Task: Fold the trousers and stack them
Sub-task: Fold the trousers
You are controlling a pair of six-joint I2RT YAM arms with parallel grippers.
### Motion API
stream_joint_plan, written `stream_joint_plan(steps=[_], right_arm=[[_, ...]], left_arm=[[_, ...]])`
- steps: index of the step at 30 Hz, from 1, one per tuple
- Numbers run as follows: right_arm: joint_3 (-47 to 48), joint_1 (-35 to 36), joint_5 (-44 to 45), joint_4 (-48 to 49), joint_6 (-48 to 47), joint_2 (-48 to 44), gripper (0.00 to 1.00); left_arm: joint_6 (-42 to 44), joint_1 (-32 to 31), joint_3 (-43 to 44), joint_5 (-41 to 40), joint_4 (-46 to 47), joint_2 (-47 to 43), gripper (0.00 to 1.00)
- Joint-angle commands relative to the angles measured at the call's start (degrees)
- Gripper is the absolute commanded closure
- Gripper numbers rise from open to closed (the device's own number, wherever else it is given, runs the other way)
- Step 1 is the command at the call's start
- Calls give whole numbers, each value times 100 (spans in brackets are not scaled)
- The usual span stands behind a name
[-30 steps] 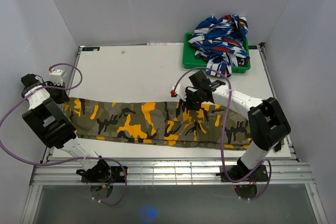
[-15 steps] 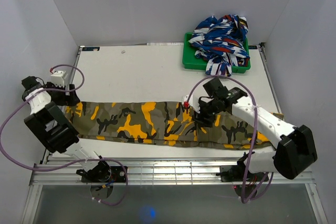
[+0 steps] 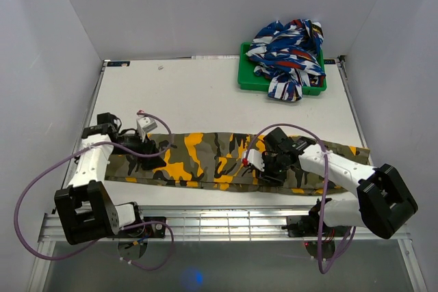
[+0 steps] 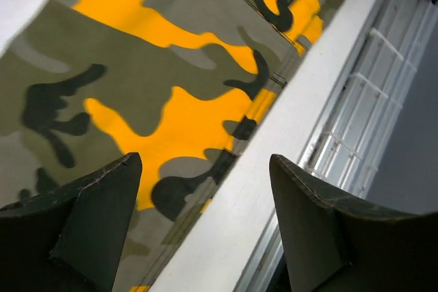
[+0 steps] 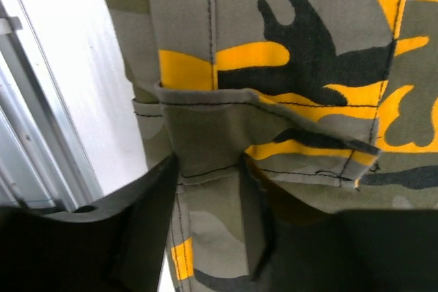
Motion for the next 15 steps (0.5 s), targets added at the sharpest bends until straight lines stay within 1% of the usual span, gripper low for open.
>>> stream_joint_plan(steps=[1,2,3,5,6,8,9,10,11,12,13,15], right_arm=[[-169,76,278,501,85,-11,57],[-178,76,279,571,94,-46,61],[-143,76,279,563,103,-55,70],[-55,85,270,432,103,-55,78],[41,85,252,388,86,-63,83],[129,85,121,291,33,-81,86],[208,85,68,195,7,-72,89],[244,85,-2,168,-2,-72,91],[270,85,-29,124,-29,-64,92],[296,85,-55,63,-55,-55,92],[314,85,-99,36,-73,-55,92],[288,85,-152,-26,-125,-55,92]], left_arm=[[-51,-483,-373,-40,224,-345,15],[-95,-555,-461,-154,390,-371,16],[-35,-590,-628,-329,409,-389,16],[141,-696,-760,-532,339,-363,17],[507,-696,-831,-629,304,-363,16],[773,-705,-1111,-972,469,-503,12],[879,-705,-1226,-1077,584,-591,3],[863,-696,-1453,-1270,750,-826,2],[802,-696,-1568,-1367,1187,-959,2],[575,-705,-1691,-1473,1479,-1108,2],[529,-714,-1806,-1552,1708,-1371,2],[485,-731,-2087,-1807,2288,-1584,2]])
